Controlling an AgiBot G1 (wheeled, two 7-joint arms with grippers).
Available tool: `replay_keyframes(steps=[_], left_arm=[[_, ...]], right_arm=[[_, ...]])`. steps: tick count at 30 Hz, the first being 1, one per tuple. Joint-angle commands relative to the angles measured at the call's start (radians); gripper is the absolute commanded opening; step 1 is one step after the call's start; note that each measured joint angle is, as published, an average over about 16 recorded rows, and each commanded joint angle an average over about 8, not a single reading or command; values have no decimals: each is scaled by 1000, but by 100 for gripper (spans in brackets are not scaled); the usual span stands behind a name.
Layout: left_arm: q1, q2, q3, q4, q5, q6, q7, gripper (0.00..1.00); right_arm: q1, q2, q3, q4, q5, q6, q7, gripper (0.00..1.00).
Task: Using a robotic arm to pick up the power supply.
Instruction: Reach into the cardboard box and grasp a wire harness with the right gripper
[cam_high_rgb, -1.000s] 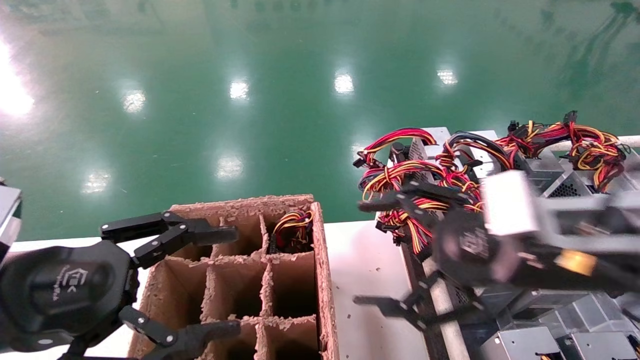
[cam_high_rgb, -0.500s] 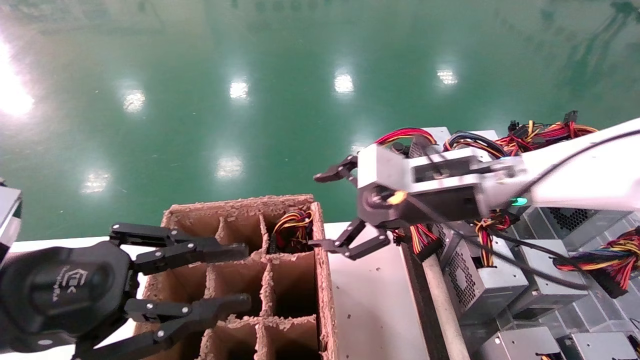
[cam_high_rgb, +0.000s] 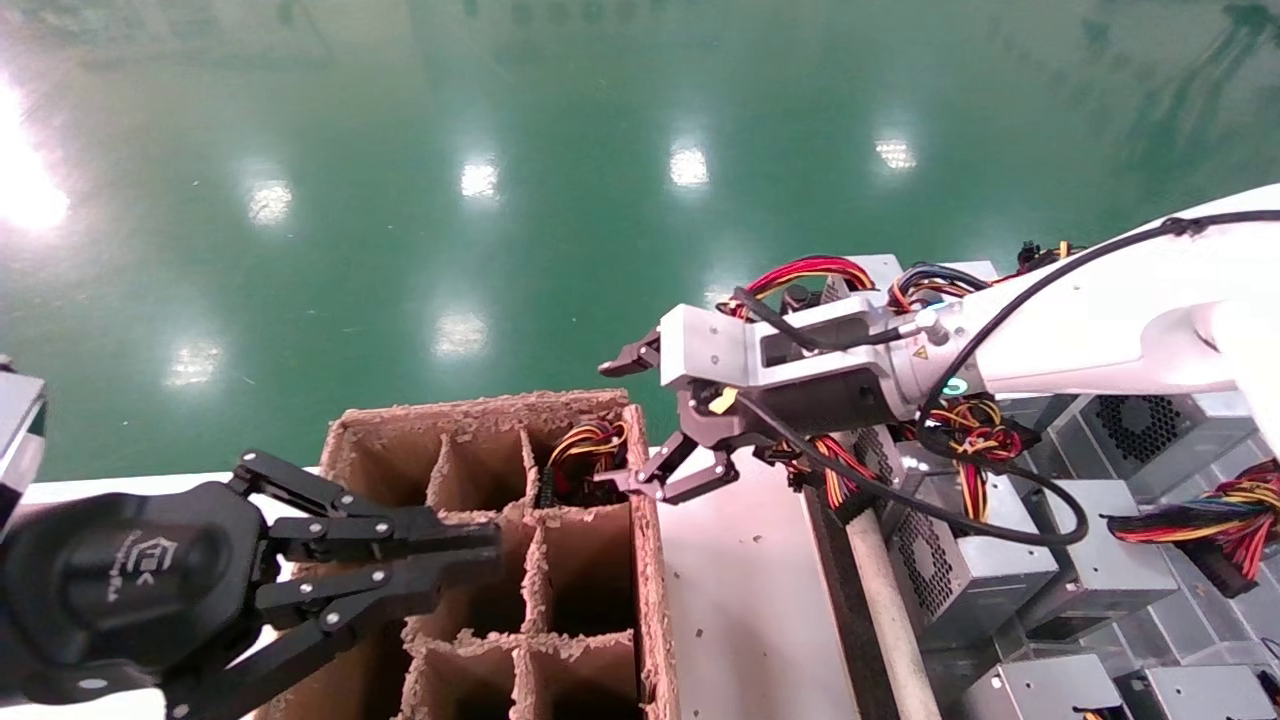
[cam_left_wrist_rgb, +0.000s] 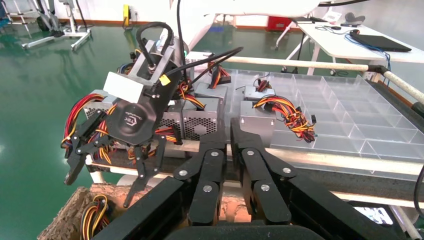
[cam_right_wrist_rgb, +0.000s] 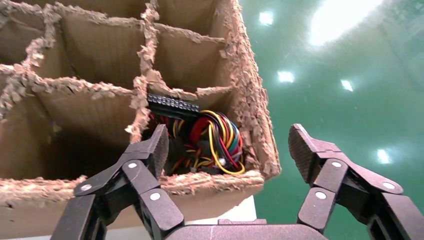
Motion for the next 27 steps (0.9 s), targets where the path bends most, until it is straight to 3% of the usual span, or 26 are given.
replay_keyframes(steps=[1, 6, 11, 14, 19, 22, 27], left_arm=[[0, 0, 0, 0, 0, 0, 0, 0], [0, 0, 0, 0, 0, 0, 0, 0], [0, 0, 0, 0, 0, 0, 0, 0], [0, 0, 0, 0, 0, 0, 0, 0], [0, 0, 0, 0, 0, 0, 0, 0], [0, 0, 0, 0, 0, 0, 0, 0], [0, 0, 0, 0, 0, 0, 0, 0]], right_arm=[[14, -9, -1, -32, -2, 3, -23, 0], [23, -24, -2, -82, -4, -8, -57, 2], [29, -36, -4, -115, -6, -9, -81, 57], [32, -44, -6, -130, -8, -3, -91, 71], [37, -57, -10, -148, -15, 16, -104, 54], [40, -65, -13, -155, -19, 28, -108, 50], [42, -78, -17, -161, -25, 43, -108, 18]])
